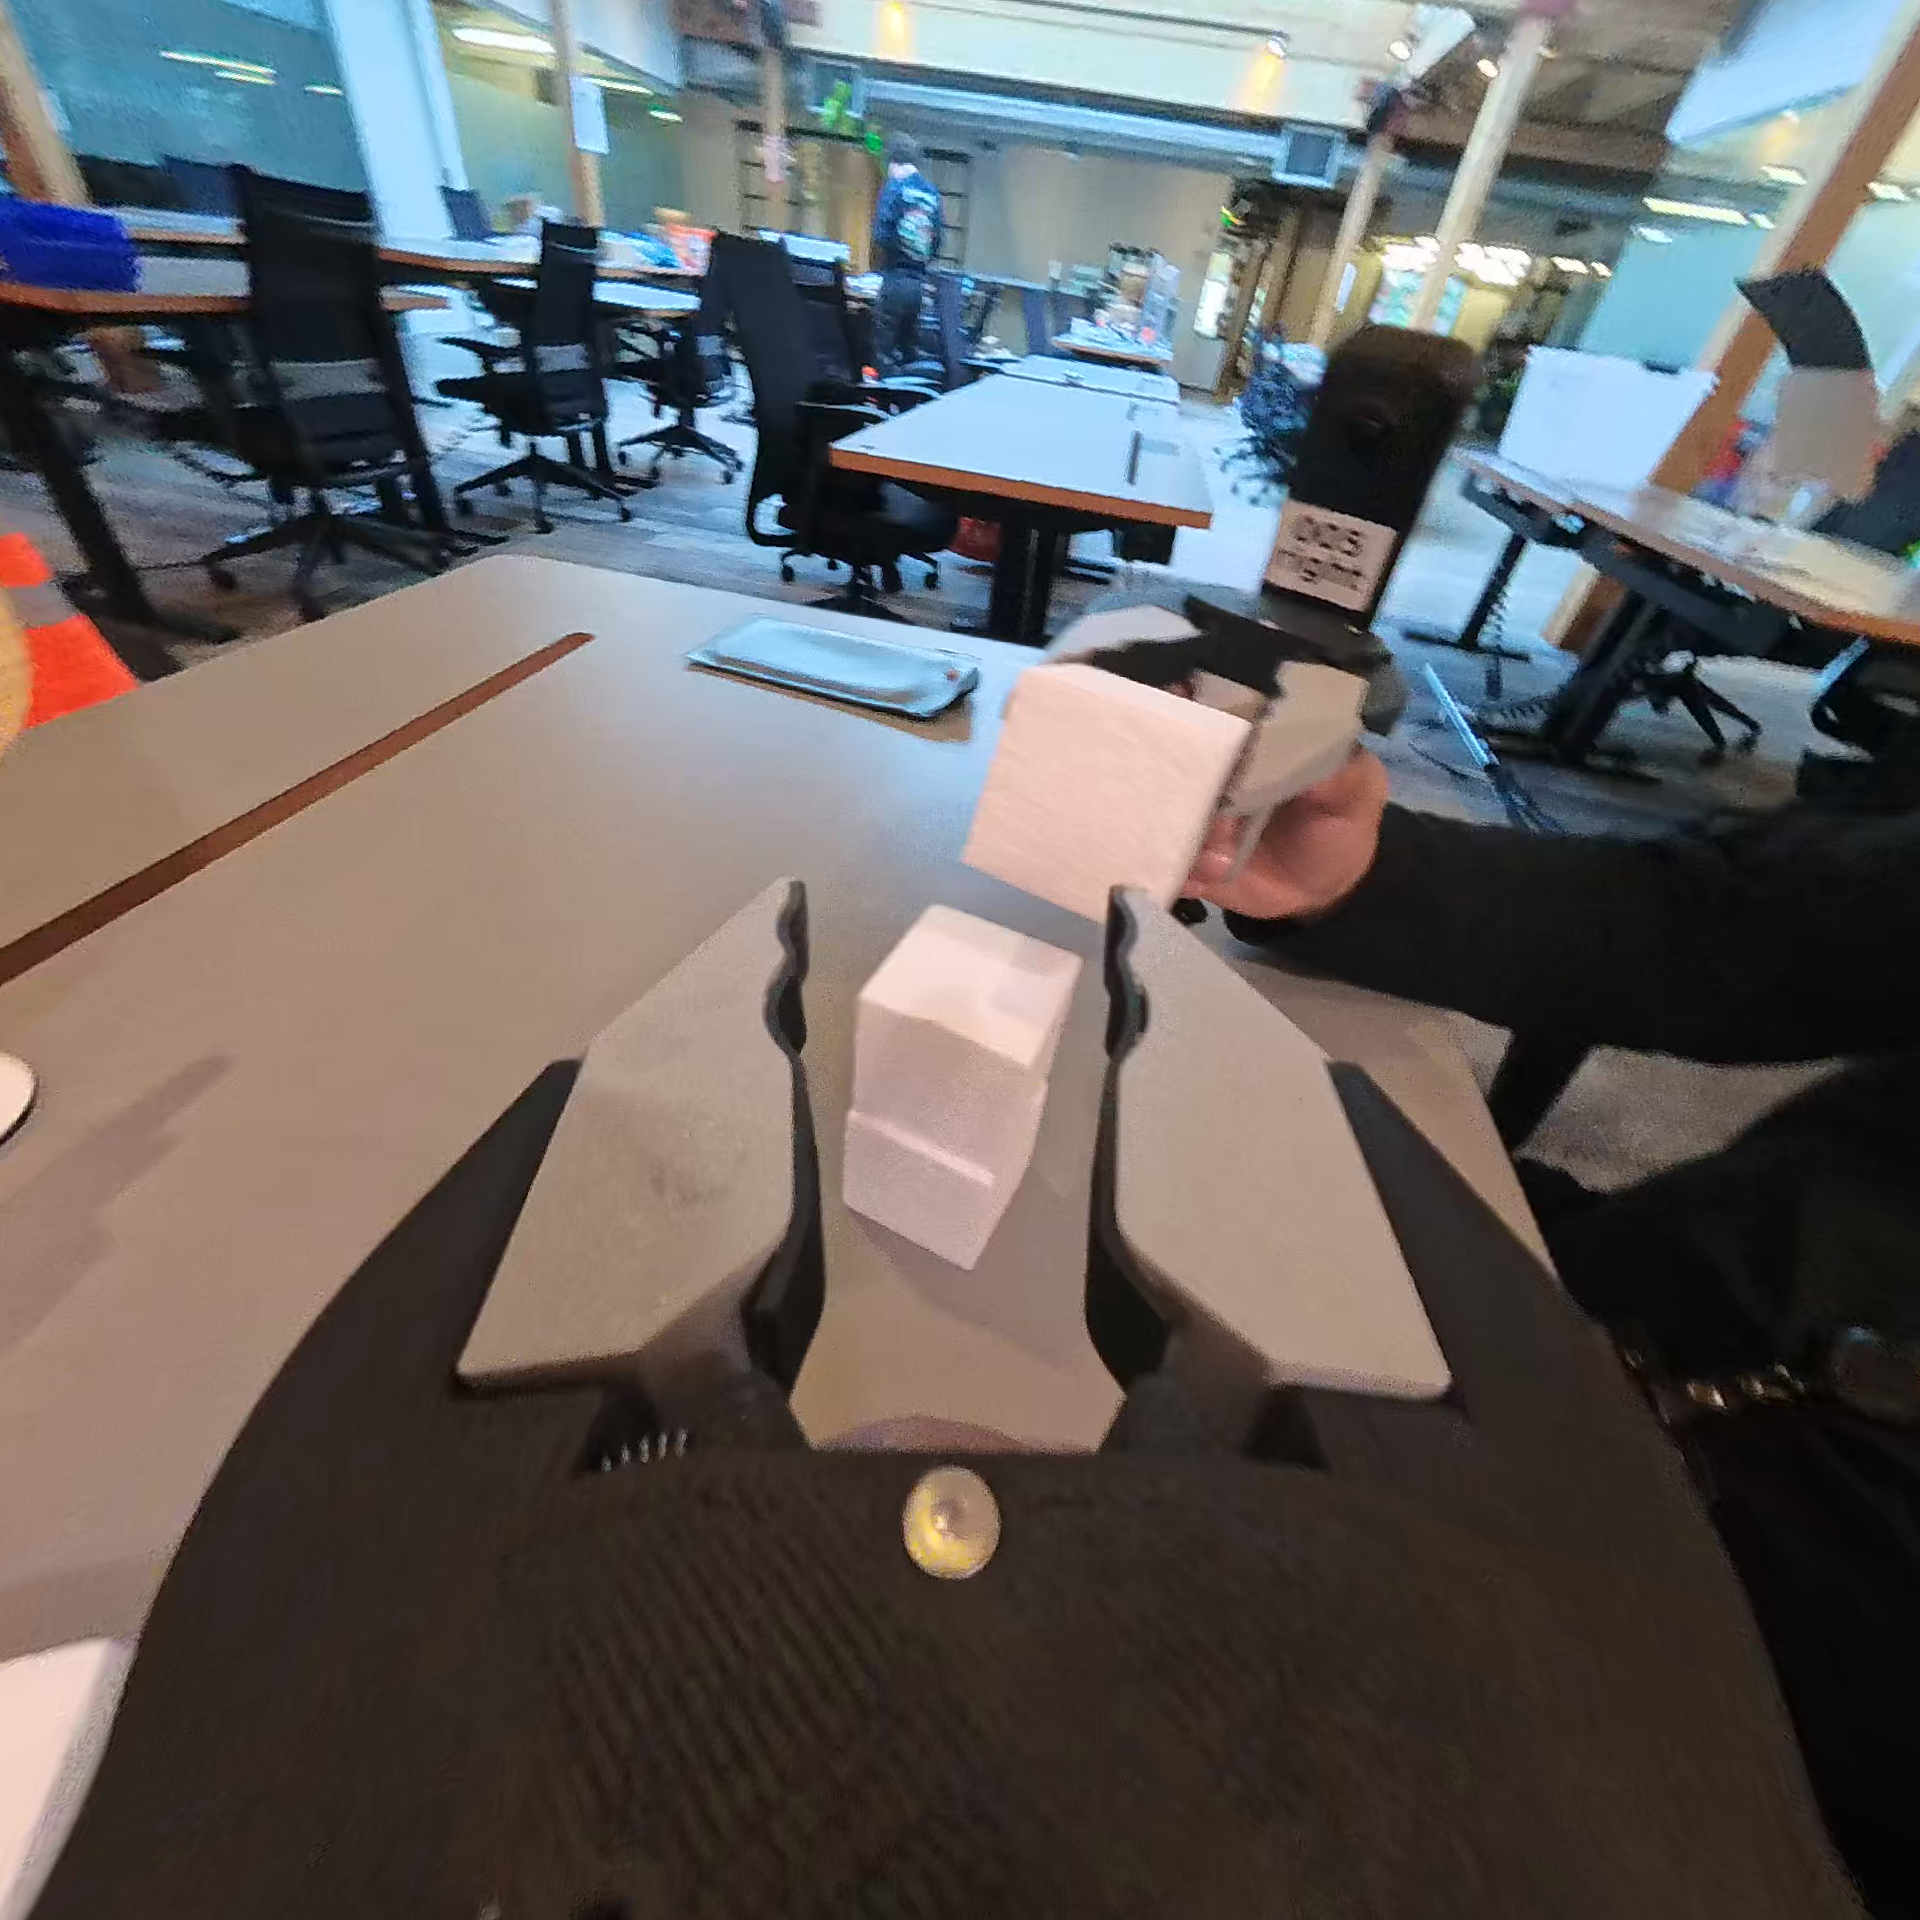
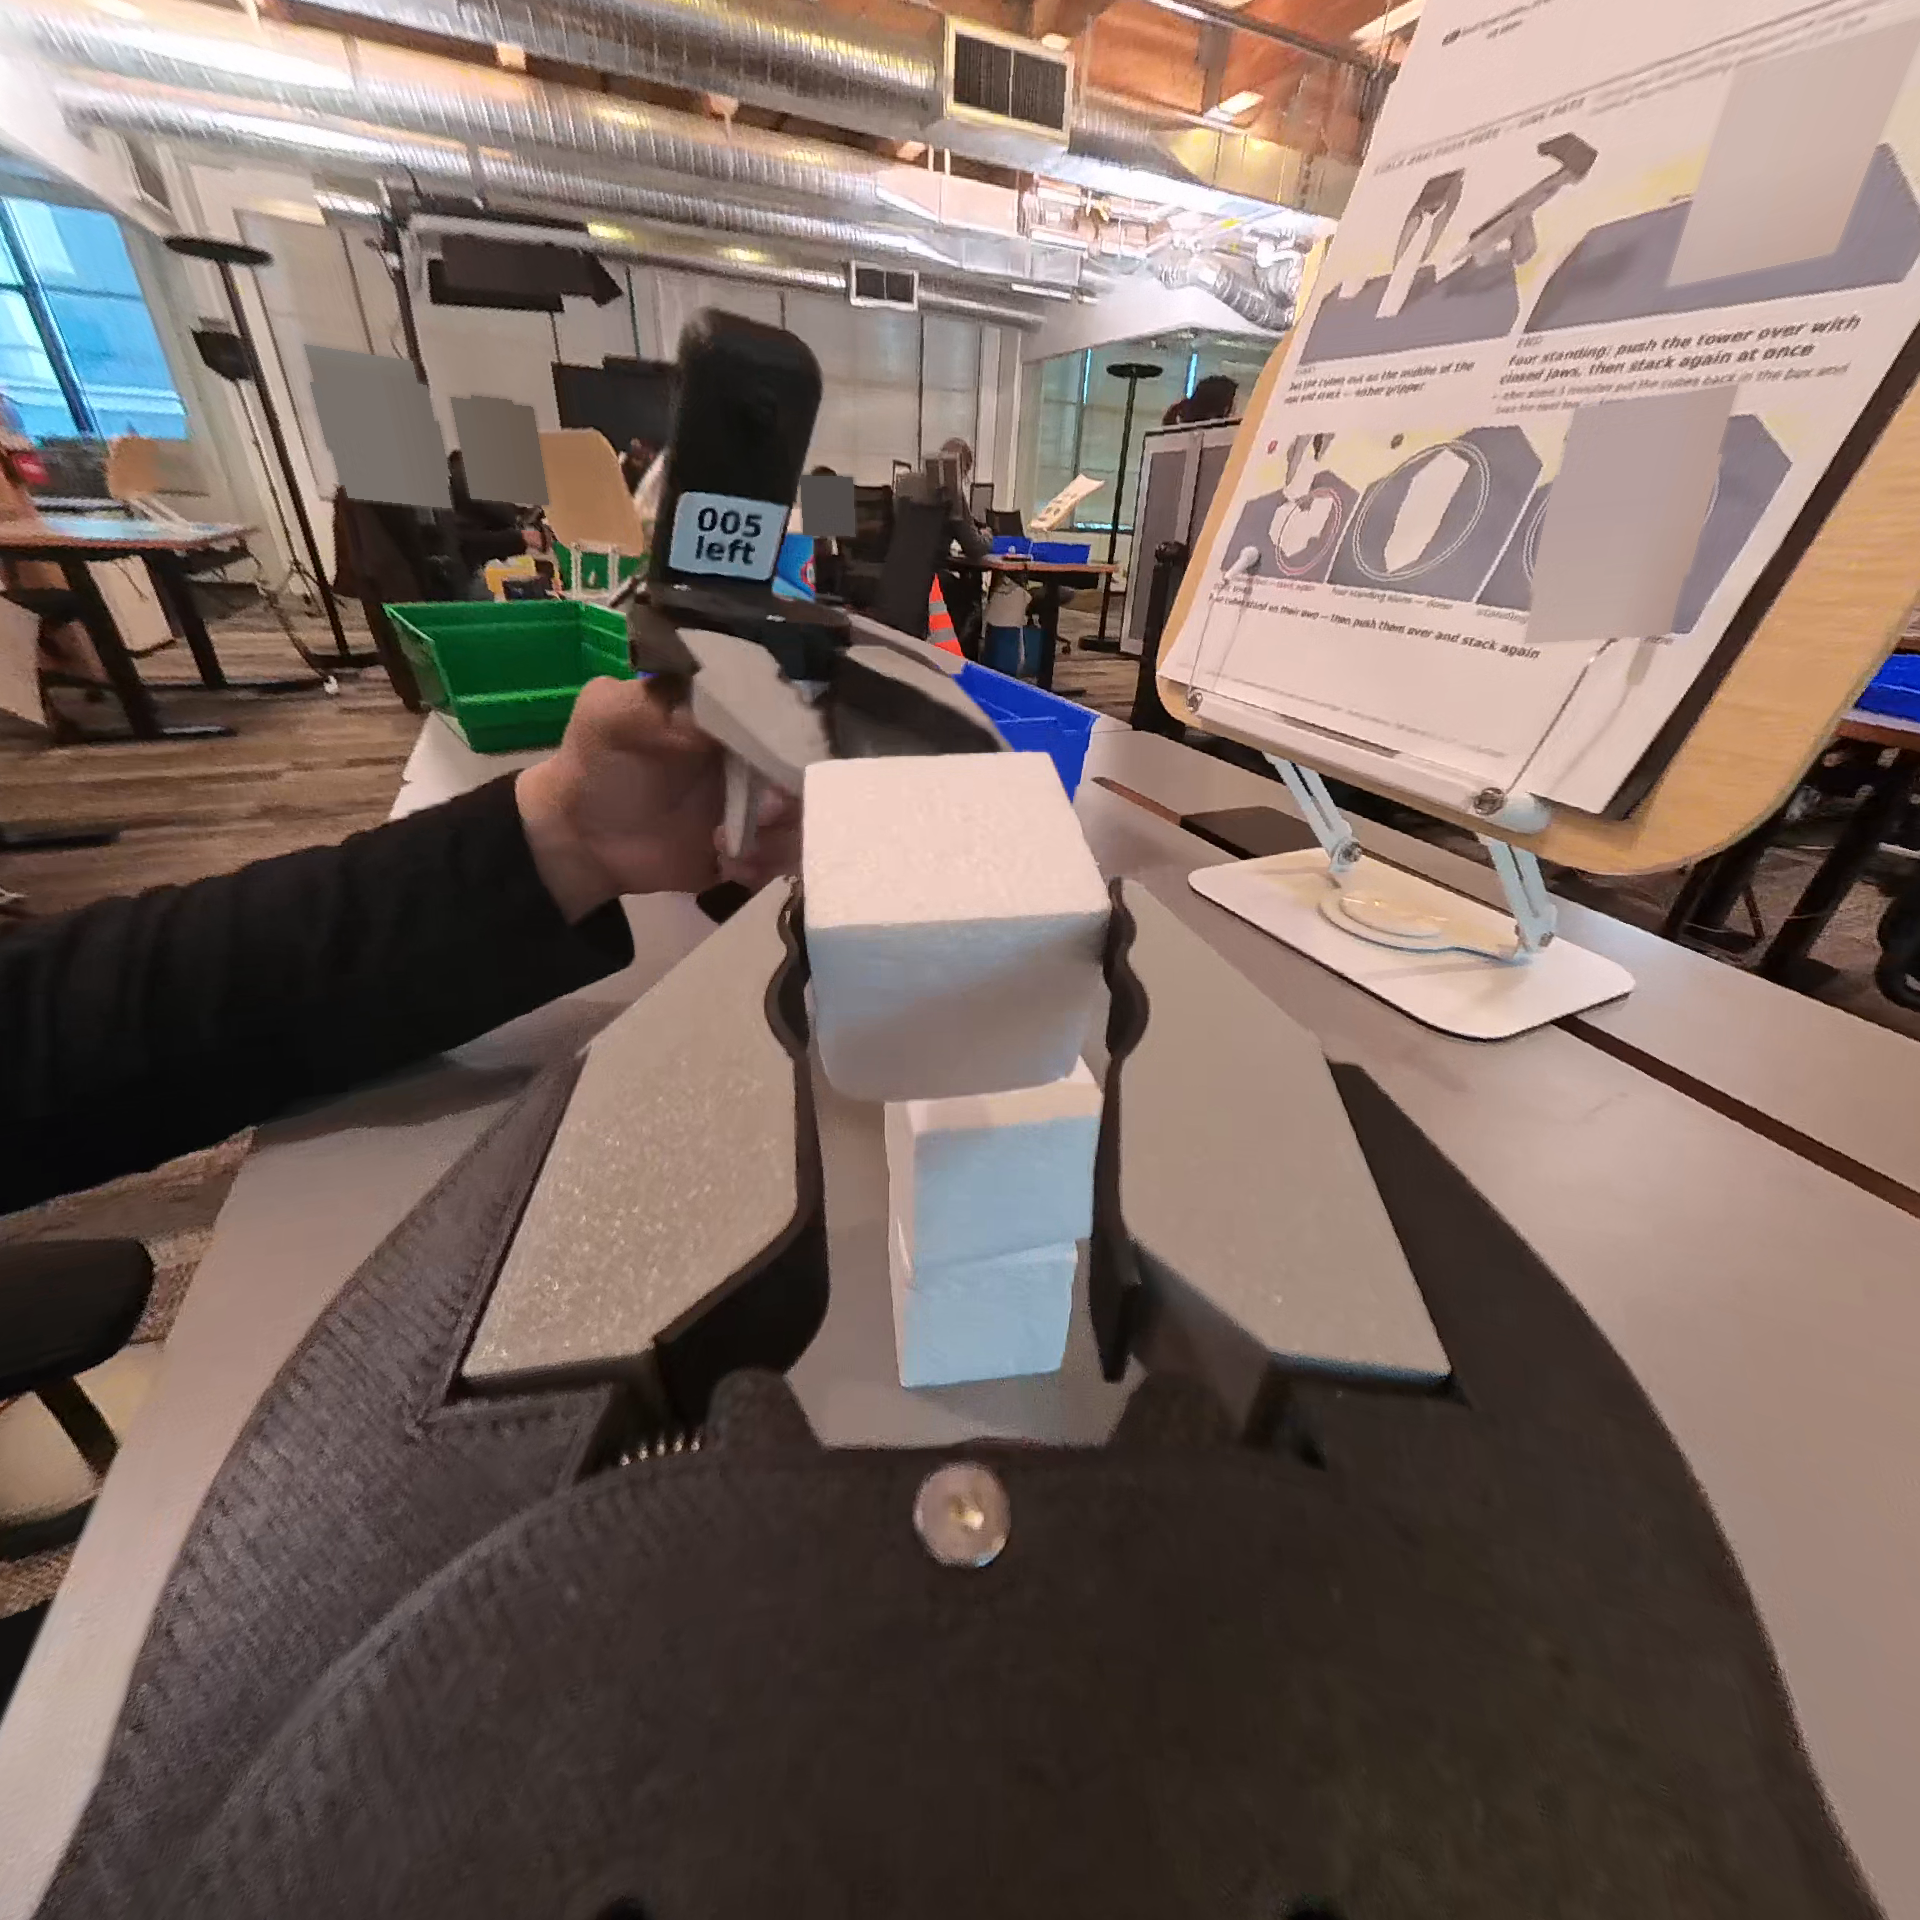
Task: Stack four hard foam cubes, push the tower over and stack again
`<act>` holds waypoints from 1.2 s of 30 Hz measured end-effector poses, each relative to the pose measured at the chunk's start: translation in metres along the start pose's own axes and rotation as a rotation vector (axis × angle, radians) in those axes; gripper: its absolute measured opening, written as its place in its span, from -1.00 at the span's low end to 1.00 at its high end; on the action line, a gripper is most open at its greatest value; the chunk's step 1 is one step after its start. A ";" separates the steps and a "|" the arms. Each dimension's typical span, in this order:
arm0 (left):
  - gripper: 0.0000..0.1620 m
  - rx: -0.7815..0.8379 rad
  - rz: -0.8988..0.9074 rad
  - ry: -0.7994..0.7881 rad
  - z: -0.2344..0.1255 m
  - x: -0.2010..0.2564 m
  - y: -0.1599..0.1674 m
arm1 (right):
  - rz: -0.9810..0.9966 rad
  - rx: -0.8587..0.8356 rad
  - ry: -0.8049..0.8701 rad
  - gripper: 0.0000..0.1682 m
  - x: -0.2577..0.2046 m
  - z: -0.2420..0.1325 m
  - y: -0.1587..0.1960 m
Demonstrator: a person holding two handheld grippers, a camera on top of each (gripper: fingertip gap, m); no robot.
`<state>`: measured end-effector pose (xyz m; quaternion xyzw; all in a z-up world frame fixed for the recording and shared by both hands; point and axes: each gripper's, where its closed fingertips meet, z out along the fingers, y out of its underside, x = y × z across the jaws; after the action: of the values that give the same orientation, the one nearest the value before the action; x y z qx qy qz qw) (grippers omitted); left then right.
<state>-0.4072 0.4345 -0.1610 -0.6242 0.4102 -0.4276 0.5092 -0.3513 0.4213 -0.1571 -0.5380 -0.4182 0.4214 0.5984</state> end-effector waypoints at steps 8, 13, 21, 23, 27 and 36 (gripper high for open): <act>-0.34 0.072 -0.091 -0.206 -0.018 -0.047 -0.003 | 0.014 -0.083 -0.034 -0.35 0.005 0.012 0.015; -0.37 0.115 -0.135 -0.257 -0.027 -0.059 -0.008 | 0.023 -0.150 -0.084 -0.35 0.006 0.021 0.025; -0.38 0.144 -0.190 -0.263 -0.029 -0.064 -0.008 | 0.041 -0.155 -0.076 -0.35 0.014 0.020 0.020; -0.39 0.132 -0.182 -0.271 -0.029 -0.065 -0.006 | 0.037 -0.154 -0.073 -0.35 0.015 0.021 0.019; -0.39 0.129 -0.173 -0.273 -0.028 -0.064 -0.007 | 0.040 -0.167 -0.071 -0.35 0.013 0.023 0.022; -0.39 0.112 -0.181 -0.269 -0.025 -0.065 -0.002 | 0.004 -0.198 -0.071 -0.35 0.008 0.027 0.029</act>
<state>-0.4501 0.4890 -0.1632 -0.6811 0.2558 -0.4064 0.5527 -0.3761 0.4391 -0.1832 -0.5802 -0.4776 0.3978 0.5263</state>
